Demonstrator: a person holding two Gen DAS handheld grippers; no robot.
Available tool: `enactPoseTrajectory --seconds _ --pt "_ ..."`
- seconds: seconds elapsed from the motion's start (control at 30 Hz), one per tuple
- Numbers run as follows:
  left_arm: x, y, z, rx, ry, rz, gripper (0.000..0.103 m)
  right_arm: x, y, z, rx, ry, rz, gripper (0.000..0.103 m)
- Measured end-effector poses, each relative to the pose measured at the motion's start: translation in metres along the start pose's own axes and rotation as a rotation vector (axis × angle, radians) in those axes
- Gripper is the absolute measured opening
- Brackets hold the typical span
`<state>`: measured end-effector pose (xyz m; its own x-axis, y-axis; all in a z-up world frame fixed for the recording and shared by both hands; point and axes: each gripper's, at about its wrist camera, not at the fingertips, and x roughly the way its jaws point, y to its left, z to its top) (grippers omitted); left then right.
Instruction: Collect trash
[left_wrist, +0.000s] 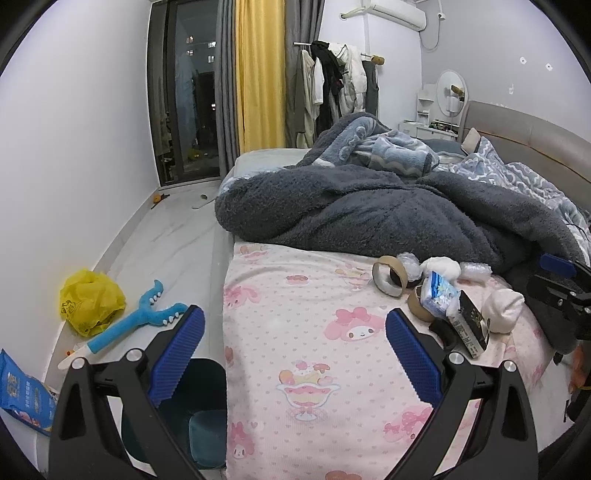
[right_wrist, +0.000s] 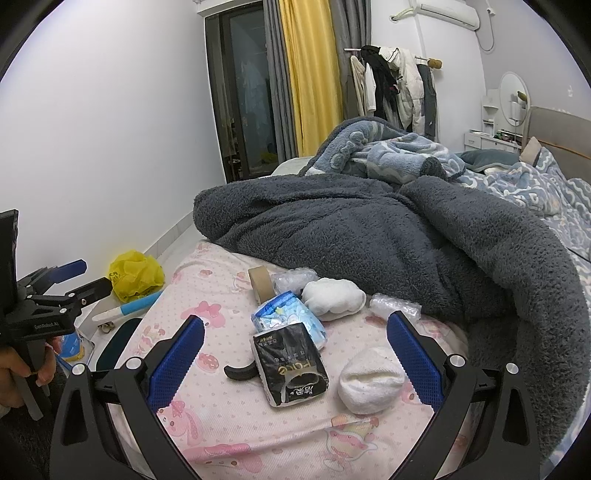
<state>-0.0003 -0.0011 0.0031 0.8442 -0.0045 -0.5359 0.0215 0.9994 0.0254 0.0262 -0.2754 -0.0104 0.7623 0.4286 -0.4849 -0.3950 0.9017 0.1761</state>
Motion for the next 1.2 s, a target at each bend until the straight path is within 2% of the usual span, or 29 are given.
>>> enactPoseTrajectory --seconds 0.7,0.83,1.2 --pt "0.002 -0.003 -0.001 -0.002 0.009 -0.011 0.100 0.005 0.001 -0.004 0.002 0.012 -0.001 0.100" --pt "0.004 -0.007 -0.003 0.024 0.025 -0.006 0.099 0.007 0.000 -0.006 0.003 0.016 0.000 0.100" --pt "0.023 -0.019 -0.010 0.037 0.073 -0.126 0.099 0.019 -0.011 -0.019 0.003 0.100 0.040 0.100"
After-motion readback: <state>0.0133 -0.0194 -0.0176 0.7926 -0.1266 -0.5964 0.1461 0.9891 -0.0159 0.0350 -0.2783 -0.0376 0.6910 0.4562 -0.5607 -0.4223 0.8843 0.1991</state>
